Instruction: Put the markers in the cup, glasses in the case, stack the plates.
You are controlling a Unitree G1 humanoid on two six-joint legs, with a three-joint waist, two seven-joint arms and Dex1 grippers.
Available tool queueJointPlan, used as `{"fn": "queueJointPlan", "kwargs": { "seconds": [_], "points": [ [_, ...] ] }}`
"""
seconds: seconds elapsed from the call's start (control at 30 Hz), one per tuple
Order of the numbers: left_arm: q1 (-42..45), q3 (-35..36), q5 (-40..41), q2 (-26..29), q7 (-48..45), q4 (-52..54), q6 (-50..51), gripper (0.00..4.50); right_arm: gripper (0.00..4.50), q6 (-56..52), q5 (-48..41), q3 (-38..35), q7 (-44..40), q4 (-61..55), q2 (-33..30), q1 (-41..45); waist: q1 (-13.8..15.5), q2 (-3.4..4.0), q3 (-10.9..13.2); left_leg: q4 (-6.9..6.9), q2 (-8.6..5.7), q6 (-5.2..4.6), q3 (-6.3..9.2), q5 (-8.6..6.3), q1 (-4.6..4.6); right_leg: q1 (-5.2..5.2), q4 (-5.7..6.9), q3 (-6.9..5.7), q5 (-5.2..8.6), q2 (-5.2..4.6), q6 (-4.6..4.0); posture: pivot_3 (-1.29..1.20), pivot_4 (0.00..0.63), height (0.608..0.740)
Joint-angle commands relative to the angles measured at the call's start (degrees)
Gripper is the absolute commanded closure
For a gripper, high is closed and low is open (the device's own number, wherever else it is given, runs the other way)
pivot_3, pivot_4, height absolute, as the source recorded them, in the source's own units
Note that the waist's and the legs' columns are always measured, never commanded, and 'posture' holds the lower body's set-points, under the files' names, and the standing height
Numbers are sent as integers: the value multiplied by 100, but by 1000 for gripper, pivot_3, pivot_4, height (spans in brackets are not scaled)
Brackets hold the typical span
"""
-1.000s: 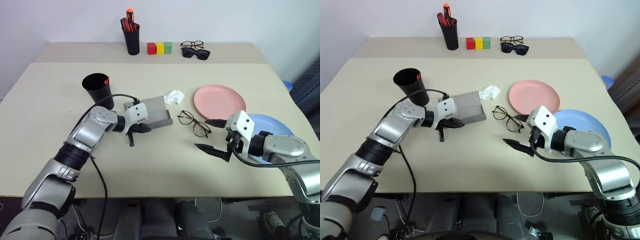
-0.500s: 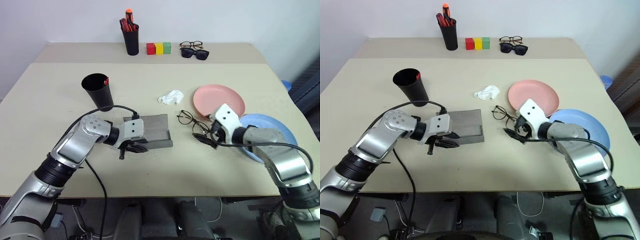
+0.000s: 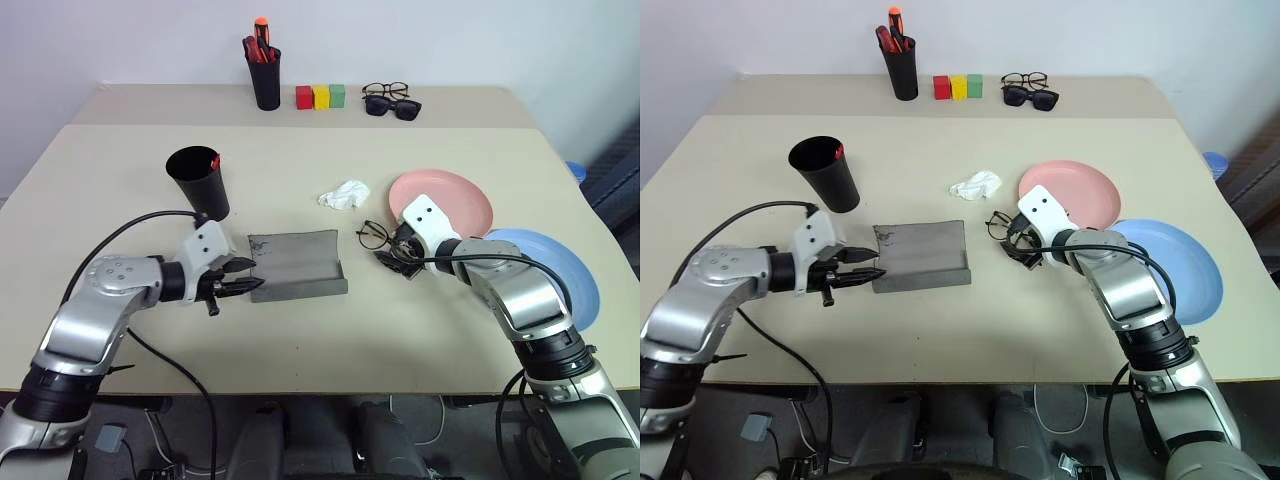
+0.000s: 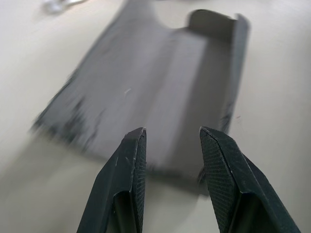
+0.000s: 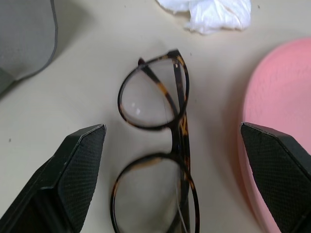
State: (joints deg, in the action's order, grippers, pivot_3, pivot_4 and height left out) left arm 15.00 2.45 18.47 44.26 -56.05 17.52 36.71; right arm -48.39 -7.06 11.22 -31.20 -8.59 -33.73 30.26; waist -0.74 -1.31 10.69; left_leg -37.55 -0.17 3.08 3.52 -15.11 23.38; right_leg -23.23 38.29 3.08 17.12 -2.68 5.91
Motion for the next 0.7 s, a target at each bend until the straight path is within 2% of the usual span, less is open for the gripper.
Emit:
{"fn": "queueJointPlan", "kwargs": {
  "seconds": [0.03,0.1,0.3,0.5,0.6,0.7],
  "points": [
    [-211,397,277,-45,259,427,136,2750,860,51,83,-12,-3,3,44,171,-16,0,0,0,0,0,0,0,0,0,0,0,0,0,0,0,150,740],
    [-397,461,334,-50,387,576,187,2750,1648,-11,99,18,-15,41,42,211,-34,0,0,1,0,0,0,0,-1,-1,0,0,0,0,0,0,150,740],
    [-532,589,515,-64,696,733,318,2750,4481,-5,156,106,-145,39,-71,223,-33,0,0,2,0,0,1,0,-3,-1,1,1,0,2,0,0,150,740],
    [-584,715,582,-11,882,672,299,2750,4481,241,306,225,-275,-126,-166,293,-33,0,0,3,-1,0,1,0,-3,-1,1,1,0,1,0,0,150,740],
    [-755,840,377,34,1004,485,3,2750,4481,863,279,336,-651,-541,-234,386,-52,2,1,5,0,0,1,0,-3,-4,1,1,0,1,0,0,150,740],
    [-1042,920,85,150,1018,216,-517,2750,4481,1194,-141,352,-1264,-1038,-112,643,-92,5,3,12,1,0,1,0,-4,-10,1,4,0,3,0,0,150,740]
  ]
}}
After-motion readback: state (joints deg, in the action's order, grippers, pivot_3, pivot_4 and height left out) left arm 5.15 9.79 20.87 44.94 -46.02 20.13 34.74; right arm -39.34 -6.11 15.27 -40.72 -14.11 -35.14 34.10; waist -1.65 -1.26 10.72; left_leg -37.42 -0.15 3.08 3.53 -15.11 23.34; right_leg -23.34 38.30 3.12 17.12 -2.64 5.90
